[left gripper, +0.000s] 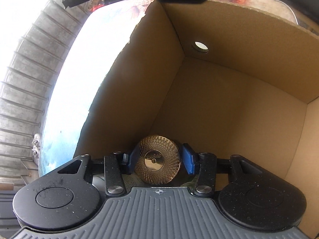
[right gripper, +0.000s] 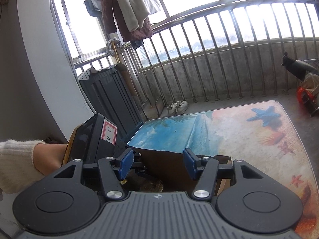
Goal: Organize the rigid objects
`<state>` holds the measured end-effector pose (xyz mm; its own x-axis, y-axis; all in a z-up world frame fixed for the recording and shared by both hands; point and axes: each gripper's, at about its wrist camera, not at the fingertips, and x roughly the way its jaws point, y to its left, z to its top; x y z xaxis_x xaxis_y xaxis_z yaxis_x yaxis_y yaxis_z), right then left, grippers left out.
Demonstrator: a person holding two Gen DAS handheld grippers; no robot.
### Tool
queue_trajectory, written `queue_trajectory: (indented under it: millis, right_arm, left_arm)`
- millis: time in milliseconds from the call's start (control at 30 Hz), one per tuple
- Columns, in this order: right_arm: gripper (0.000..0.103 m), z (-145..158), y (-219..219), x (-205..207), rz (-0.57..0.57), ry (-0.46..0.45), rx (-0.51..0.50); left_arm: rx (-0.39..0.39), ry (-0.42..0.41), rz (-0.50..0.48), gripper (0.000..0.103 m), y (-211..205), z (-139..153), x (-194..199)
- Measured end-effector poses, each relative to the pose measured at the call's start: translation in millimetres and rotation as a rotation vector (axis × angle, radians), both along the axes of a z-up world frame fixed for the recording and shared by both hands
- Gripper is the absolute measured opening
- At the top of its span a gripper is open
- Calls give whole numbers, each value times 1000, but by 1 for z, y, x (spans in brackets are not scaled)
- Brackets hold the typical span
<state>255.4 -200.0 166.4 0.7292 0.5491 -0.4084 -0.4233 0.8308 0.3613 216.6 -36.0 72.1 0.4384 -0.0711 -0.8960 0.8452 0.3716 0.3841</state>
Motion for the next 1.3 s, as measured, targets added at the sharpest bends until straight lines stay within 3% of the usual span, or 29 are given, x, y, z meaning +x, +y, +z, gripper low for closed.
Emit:
queue_trajectory:
  millis: [100, 167, 300, 567, 800, 967, 1300]
  right_arm:
    - [58, 1, 0, 0, -10, 0, -14]
    - [59, 4, -1, -3, -20, -5, -19]
    - [59, 9, 0, -10, -10, -7, -16]
    - [59, 15, 14, -52, 27, -5, -10]
    - [61, 27, 31, -87, 4, -52, -106]
    - [64, 29, 37, -98, 3, -50, -116]
    - [64, 31, 42, -110, -10, -54, -127]
  left_arm:
    - [-47, -104, 14, 59, 11, 20, -17]
    - [-101, -219, 44, 74, 27, 44, -40]
    - [-275, -281, 158, 95, 64, 75, -79]
    - [-588, -316, 458, 99, 100, 79, -123]
    - [-625, -360, 539, 101, 99, 97, -131]
    - [-663, -363, 528, 102, 104, 91, -155]
    - [-692, -355, 571, 103, 110, 81, -163]
